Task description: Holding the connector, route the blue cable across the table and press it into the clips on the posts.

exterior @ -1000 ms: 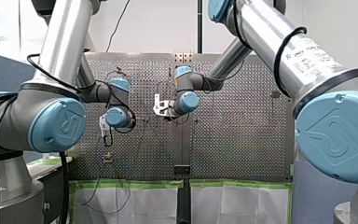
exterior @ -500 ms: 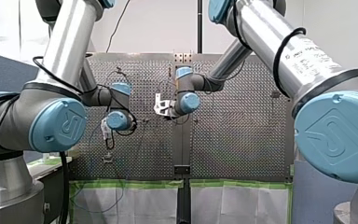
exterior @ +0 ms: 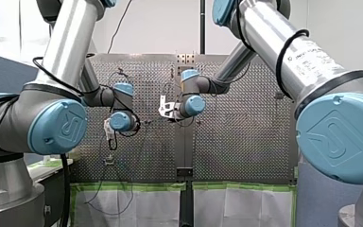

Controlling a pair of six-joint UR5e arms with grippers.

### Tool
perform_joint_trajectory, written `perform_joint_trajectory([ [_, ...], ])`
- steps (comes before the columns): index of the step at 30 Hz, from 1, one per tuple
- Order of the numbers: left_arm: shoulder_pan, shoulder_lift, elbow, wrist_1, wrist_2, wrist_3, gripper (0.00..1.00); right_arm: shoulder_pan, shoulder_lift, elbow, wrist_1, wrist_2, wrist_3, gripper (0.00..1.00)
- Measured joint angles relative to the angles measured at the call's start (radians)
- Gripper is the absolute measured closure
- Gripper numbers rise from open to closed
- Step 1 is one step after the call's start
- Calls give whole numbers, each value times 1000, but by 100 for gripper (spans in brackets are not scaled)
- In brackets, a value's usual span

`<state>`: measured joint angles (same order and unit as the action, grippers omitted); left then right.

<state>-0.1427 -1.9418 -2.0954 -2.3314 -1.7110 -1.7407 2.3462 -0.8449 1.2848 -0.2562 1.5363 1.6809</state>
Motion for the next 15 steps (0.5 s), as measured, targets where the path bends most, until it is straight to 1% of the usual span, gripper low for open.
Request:
perform_joint_trajectory([
  [3,0,0,0,0,0,0,100,0,0,0,0,0,0,100],
  [5,2,0,0,-1,-2,0,100,11,-1,-1,0,-1,0,100],
  [6,2,0,0,0,-2,0,100,14,-1,-1,0,-2,0,100],
  [10,2,0,0,0,-1,0,100,13,-1,0,0,-2,1,100],
  [11,2,0,0,0,-1,0,95,13,-1,-1,0,-3,1,100],
  [12,2,0,0,0,-1,0,95,13,-1,0,0,-3,1,100],
  [13,2,0,0,0,-1,0,88,13,-1,-1,0,-3,1,100],
  [14,2,0,0,0,-1,0,77,13,-1,-1,0,-3,1,100],
  [15,2,0,0,0,-1,0,77,13,-1,0,0,-3,1,100],
])
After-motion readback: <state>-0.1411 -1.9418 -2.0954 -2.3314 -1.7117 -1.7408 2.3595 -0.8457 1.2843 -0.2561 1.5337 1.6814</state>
